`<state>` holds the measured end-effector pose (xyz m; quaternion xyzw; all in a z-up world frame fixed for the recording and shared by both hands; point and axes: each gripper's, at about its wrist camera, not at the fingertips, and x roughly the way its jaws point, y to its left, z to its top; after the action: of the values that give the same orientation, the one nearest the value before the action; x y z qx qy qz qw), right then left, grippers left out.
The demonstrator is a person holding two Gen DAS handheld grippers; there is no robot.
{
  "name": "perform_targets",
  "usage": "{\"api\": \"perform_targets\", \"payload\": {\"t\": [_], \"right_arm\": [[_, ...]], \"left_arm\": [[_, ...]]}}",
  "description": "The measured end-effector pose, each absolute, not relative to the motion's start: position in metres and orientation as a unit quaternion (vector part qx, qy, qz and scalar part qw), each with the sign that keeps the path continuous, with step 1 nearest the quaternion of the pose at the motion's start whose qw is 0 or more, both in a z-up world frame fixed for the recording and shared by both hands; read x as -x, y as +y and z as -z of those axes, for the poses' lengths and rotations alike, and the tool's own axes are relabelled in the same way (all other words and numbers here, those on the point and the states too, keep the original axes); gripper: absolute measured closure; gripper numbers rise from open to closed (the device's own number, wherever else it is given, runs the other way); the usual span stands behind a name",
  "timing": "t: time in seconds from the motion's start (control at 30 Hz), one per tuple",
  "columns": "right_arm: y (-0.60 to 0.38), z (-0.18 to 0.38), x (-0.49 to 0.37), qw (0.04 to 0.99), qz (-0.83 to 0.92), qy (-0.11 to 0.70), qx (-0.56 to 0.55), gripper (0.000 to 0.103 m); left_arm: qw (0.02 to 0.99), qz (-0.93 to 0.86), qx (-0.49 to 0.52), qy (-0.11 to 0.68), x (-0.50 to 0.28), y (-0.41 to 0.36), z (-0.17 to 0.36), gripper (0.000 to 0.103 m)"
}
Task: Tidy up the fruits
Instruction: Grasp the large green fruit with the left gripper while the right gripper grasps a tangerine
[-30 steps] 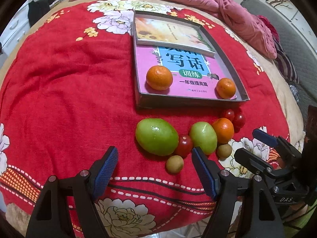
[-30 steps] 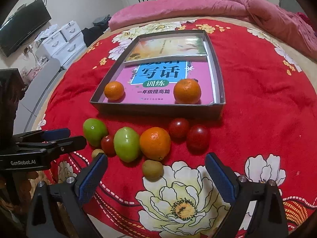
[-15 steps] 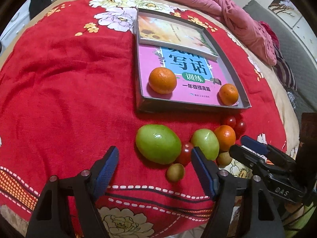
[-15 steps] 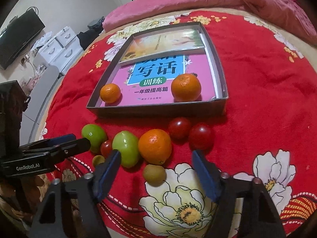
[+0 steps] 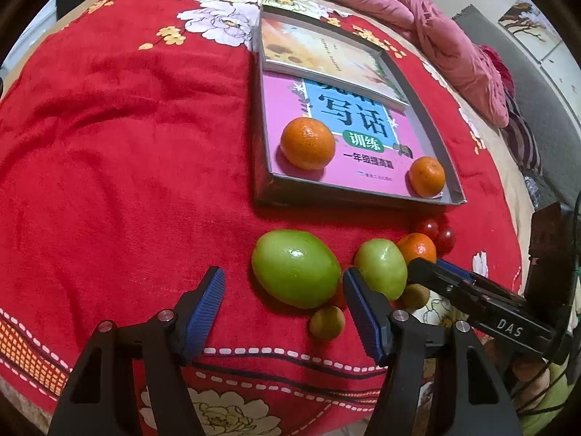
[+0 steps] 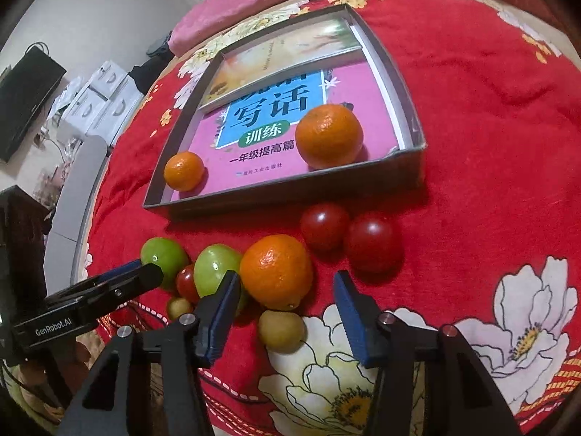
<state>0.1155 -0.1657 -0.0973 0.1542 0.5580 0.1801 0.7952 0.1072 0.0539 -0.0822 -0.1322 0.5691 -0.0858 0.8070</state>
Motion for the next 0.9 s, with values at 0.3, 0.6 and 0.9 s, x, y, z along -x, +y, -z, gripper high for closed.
{"api": "perform_targets", "payload": {"t": [0.3, 0.6, 0.9], "right_arm": [[-0.164, 0.102, -0.128, 0.786, -0.183, 0.562, -0.18, 0.05], [-0.163, 0.106, -0.135, 0.779, -0.188, 0.565, -0.196, 0.056], [-0.164, 0.101, -0.129, 0.78, -0.196, 0.558, -0.203, 0.061]], "left_arm": [[0.803, 0.086, 0.136, 0.573, -0.115, 0.051, 0.09, 0.034], [0.804, 0.086, 0.135, 0.572, -0.122, 0.046, 0.095, 0.04], [0.801, 0.099, 0.154, 0.57, -0.121, 0.048, 0.092, 0.048]]}}
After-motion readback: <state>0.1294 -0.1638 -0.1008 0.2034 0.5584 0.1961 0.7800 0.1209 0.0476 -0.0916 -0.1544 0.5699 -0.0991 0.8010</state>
